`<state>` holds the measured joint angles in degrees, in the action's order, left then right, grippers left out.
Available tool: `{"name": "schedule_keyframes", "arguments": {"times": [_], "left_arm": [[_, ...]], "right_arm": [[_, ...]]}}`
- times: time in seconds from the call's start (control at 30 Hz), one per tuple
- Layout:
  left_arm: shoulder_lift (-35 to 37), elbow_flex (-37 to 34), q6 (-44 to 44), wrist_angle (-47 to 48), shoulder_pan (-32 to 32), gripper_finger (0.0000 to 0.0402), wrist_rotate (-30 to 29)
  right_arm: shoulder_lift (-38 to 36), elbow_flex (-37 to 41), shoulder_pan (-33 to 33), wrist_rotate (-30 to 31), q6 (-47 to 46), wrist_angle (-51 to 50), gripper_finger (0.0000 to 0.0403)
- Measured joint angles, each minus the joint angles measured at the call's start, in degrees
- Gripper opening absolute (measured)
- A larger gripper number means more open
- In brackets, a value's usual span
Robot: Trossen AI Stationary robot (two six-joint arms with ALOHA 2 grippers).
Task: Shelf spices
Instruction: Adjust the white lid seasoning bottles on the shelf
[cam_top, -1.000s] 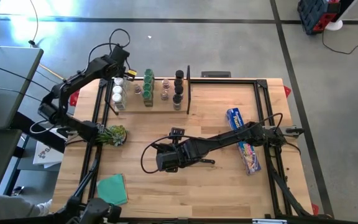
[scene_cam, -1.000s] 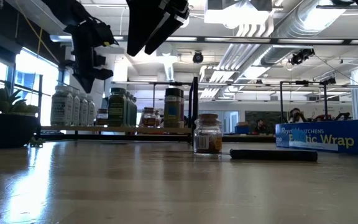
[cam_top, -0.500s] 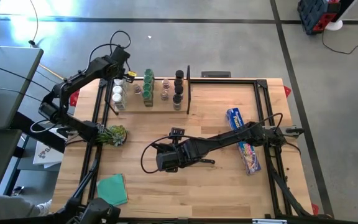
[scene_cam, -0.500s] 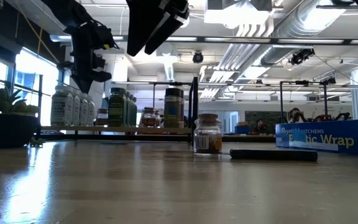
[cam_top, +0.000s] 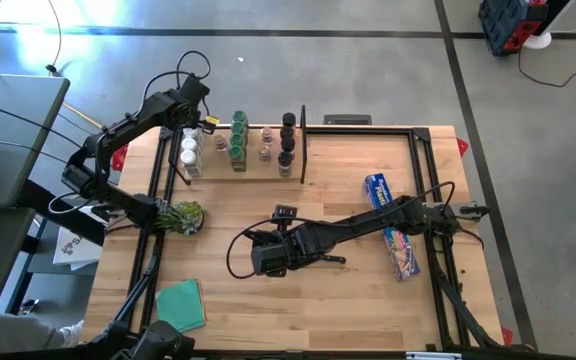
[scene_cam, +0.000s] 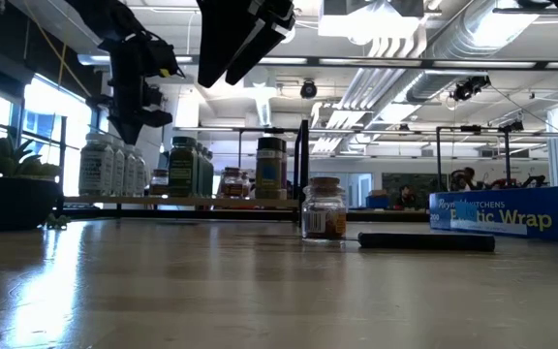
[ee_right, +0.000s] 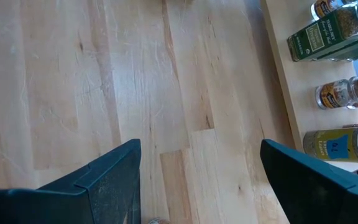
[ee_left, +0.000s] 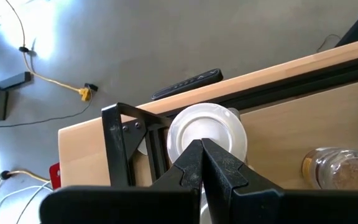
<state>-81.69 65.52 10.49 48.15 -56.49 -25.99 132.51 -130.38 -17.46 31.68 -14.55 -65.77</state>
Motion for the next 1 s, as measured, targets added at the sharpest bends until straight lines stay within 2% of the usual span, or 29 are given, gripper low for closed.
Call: {"name": "schedule_keyframes", "arguments": {"times": [1.0], "left_arm": [[-0.07,-0.09,1.36,-2.37,-0.09,0.0,0.6]], "right_arm": [[0.0,-0.01,-0.01,0.0,0.04,-0.01,0.0326]]}}
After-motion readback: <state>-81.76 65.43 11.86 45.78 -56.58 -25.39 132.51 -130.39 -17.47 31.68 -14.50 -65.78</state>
